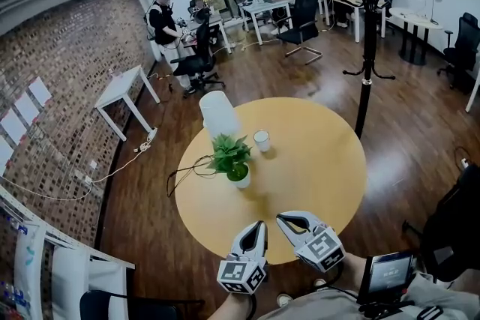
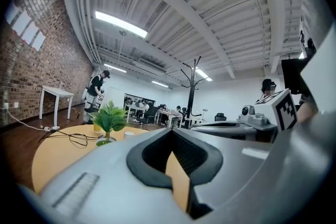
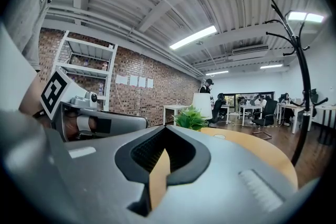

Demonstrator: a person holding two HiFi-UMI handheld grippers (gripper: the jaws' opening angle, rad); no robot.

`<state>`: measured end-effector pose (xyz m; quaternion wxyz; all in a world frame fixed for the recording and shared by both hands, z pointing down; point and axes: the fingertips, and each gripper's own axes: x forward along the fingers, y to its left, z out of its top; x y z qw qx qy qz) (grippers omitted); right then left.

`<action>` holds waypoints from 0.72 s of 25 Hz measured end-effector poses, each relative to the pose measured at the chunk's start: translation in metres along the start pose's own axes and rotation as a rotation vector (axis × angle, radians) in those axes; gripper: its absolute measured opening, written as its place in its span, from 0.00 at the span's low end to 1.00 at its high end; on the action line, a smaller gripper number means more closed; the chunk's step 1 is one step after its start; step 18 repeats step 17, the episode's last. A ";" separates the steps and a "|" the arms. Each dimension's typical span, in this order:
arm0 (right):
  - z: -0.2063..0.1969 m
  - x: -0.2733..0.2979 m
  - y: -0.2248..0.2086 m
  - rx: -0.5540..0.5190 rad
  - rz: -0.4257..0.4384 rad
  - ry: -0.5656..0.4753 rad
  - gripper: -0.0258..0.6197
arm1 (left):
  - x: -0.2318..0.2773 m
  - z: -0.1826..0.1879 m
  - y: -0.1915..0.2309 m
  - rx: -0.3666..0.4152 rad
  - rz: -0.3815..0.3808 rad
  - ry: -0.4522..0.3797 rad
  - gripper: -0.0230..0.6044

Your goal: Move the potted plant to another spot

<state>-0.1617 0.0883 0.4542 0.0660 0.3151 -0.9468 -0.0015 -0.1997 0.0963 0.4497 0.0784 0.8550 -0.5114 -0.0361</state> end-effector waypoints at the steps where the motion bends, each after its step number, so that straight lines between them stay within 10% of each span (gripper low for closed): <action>1: 0.001 0.000 0.000 -0.002 0.001 -0.003 0.05 | 0.000 0.000 -0.001 0.002 0.000 -0.002 0.04; 18: 0.002 0.001 0.007 -0.007 0.002 -0.021 0.05 | -0.007 -0.001 0.000 0.004 0.004 -0.014 0.04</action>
